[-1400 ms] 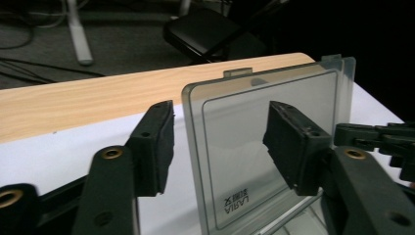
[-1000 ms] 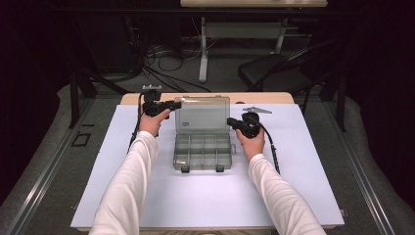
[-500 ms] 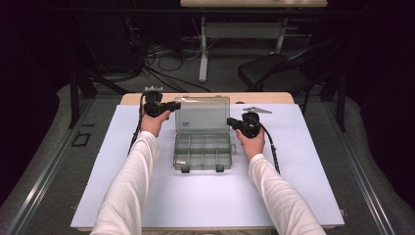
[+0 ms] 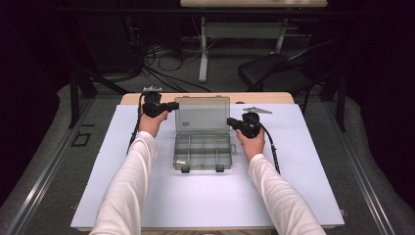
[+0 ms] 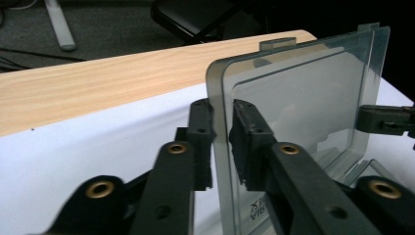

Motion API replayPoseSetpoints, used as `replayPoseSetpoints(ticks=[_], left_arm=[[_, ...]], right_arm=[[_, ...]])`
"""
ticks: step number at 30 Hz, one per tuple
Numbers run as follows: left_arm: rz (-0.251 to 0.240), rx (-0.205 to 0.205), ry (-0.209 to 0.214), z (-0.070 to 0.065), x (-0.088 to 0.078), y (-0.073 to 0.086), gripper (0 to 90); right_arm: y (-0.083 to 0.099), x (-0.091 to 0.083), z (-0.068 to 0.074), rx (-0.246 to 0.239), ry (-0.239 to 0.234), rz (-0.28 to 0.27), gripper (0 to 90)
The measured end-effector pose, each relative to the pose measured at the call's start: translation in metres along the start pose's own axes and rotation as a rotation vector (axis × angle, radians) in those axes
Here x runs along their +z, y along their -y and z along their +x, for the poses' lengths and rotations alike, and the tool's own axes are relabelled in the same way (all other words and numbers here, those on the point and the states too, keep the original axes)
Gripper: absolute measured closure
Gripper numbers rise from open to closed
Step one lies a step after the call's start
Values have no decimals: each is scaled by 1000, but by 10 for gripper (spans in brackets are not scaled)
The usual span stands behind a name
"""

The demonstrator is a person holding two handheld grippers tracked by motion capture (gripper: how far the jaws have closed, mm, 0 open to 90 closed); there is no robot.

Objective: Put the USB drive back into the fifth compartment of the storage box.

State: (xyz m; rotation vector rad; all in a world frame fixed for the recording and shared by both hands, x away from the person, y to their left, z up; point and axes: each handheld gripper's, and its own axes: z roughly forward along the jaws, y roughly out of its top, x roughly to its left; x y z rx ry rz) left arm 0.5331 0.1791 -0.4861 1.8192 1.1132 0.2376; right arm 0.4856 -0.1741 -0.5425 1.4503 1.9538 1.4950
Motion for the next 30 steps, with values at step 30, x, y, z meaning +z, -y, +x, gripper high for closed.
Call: replayPoseSetpoints(ticks=[30], left_arm=[[-47, 81, -11, -10, -13, 6, 826]], right_arm=[[-22, -26, 19, -112, 32, -19, 672]])
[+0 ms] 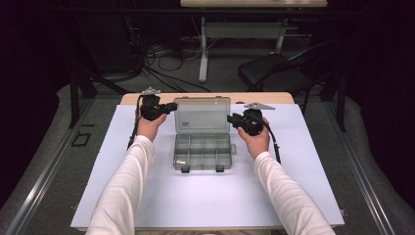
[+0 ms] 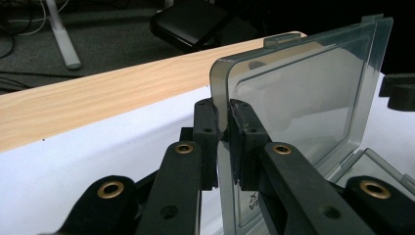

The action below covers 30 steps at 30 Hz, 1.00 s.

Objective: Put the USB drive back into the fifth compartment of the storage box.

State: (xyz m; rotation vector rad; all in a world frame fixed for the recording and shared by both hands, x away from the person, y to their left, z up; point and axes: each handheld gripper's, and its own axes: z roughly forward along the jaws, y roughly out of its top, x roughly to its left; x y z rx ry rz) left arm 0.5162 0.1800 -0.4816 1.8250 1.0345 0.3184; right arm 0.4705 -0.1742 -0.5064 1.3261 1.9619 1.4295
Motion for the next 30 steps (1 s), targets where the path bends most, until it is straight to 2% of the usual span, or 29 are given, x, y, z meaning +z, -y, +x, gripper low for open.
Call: replayPoseSetpoints(ticks=[8, 14, 19, 30], left_arm=[[-22, 20, 7, -3, -5, 4, 826], [-32, 47, -5, -6, -7, 5, 826], [-41, 62, -13, -10, -10, 6, 826], [-70, 79, -17, -14, -15, 12, 829]], right_arm=[[-14, -7, 9, -50, 36, 29, 652], [-27, -10, 12, -39, 30, 41, 768], [-40, -15, 13, -51, 51, 50, 895], [-64, -21, 20, -45, 45, 49, 900]])
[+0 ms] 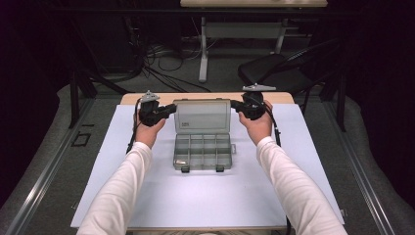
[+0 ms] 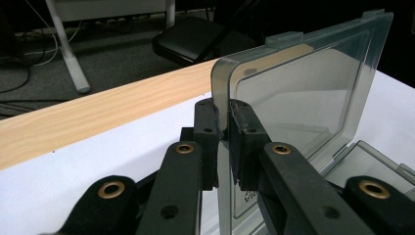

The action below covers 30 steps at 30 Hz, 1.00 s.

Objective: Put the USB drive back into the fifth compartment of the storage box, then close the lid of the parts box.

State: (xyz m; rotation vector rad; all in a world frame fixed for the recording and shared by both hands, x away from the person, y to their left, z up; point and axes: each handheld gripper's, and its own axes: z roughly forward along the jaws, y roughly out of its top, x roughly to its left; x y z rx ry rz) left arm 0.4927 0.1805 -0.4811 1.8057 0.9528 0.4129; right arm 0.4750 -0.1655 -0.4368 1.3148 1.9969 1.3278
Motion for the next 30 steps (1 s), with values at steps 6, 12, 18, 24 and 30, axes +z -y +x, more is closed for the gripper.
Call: replayPoseSetpoints(ticks=[6, 12, 18, 24, 30], left_arm=[[-16, 6, -5, -2, -2, 2, 831], [-25, 15, -5, -4, -5, 4, 833], [-36, 28, -7, -7, -7, 6, 833], [-44, 36, -10, -9, -9, 7, 834], [-62, 38, -12, -11, -11, 10, 834]], right_arm=[[-8, -1, 4, -2, -3, 1, 900], [-16, -1, 8, 2, 2, 1, 900], [-26, 0, 10, 9, 17, -9, 900], [-33, 8, 13, 11, 33, -5, 900], [-29, 24, 10, 22, 54, 28, 900]])
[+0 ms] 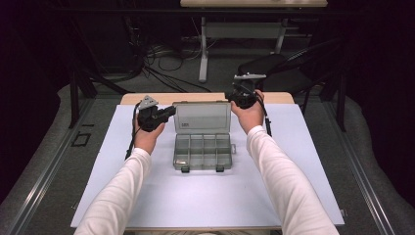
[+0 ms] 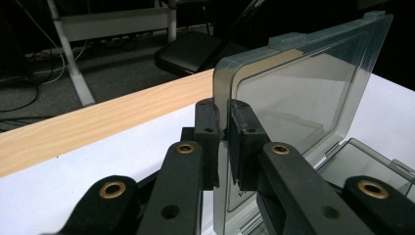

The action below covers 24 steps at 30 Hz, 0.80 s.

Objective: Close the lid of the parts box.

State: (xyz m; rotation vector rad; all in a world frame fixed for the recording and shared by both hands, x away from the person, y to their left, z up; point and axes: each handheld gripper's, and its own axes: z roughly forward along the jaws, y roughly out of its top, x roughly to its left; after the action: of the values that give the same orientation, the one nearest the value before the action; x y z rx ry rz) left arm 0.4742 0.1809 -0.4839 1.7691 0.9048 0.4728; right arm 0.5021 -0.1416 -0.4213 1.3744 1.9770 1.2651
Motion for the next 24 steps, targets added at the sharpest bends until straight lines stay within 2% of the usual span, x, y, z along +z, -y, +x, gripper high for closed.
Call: replayPoseSetpoints(ticks=[5, 14, 18, 21, 24], left_arm=[[0, 2, 3, 0, -1, 0, 834], [-3, 1, -3, -2, -3, 1, 825], [-2, -22, -10, -2, -6, 1, 779], [-6, -54, -19, -1, -8, 1, 719], [9, -73, -29, -2, -13, 1, 666]], right_arm=[[3, 6, -2, 8, 2, 19, 900], [6, 7, -1, 27, -20, 32, 900], [7, 6, -1, 27, -25, 29, 900], [7, 6, -1, 30, -29, 26, 899], [9, 5, -1, 33, -31, 24, 899]])
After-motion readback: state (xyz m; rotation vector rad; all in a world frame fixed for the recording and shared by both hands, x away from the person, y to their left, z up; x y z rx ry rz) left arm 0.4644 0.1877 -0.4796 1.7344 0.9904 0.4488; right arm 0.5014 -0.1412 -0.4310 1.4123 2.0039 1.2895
